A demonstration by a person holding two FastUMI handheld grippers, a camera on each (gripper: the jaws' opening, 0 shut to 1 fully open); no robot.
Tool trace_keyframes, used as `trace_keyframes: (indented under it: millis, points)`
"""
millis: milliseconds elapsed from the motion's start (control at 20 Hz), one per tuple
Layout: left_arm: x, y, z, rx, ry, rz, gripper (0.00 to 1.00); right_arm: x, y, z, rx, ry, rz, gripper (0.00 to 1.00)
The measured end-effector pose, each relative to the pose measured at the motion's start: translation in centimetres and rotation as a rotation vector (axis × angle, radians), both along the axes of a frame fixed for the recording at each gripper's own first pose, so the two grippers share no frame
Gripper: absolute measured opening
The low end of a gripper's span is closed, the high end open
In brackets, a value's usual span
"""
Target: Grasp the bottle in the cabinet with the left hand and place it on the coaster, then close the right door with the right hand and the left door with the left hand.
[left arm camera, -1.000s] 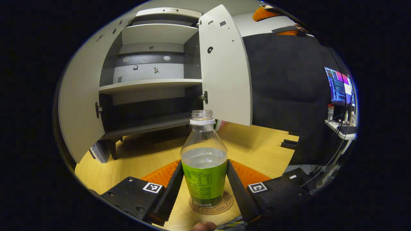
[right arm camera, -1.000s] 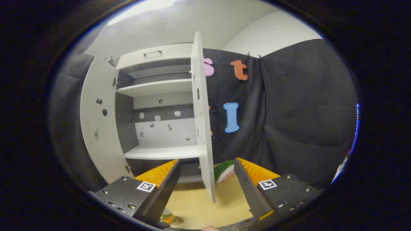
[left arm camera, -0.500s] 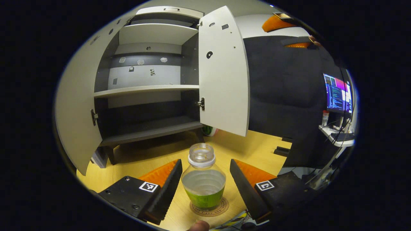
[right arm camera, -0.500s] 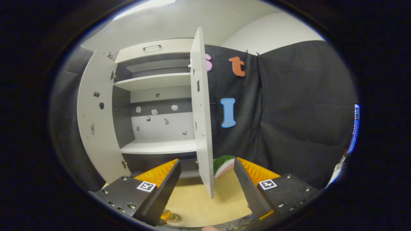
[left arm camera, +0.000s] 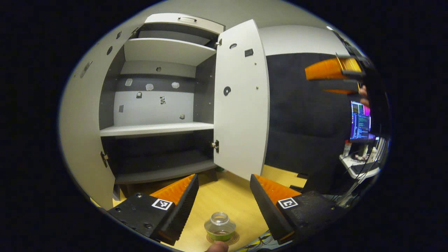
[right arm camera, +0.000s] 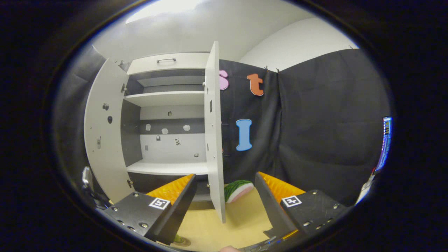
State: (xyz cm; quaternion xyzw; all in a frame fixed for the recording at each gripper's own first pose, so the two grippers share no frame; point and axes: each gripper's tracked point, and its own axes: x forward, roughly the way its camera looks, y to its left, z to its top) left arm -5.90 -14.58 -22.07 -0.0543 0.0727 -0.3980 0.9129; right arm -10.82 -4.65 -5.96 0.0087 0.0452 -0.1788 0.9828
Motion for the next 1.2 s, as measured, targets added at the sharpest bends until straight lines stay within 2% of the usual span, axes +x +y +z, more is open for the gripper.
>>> trace_keyframes:
  millis: [250,400,450,550,750,1000,1200]
  points:
    - [2.2,-0.5,7.0,-0.041,-0.009,0.065,0.93,0.2,-5.4,1.2,-0.006,-0.015,-0.019,1.0]
    - [3.8,-0.1,10.5,-0.048,-0.027,0.122,0.93,0.6,-10.7,1.8,-0.046,0.011,-0.045,1.0]
    - [4.1,0.1,11.6,-0.044,-0.033,0.141,0.93,0.7,-12.7,2.2,-0.055,0.014,-0.058,0.96]
    - [4.5,0.8,13.4,-0.037,-0.055,0.177,0.93,1.3,-16.1,2.5,-0.048,0.024,-0.069,1.0]
    - [4.4,2.9,15.2,-0.007,-0.077,0.255,0.93,2.9,-22.4,3.0,-0.064,0.05,-0.108,1.0]
    - [3.6,6.5,13.7,0.047,-0.026,0.355,0.93,8.2,-25.1,3.3,-0.015,0.063,-0.059,1.0]
    - [2.9,9.9,13.2,0.074,-0.023,0.442,0.93,13.6,-24.4,2.7,-0.015,0.096,-0.015,1.0]
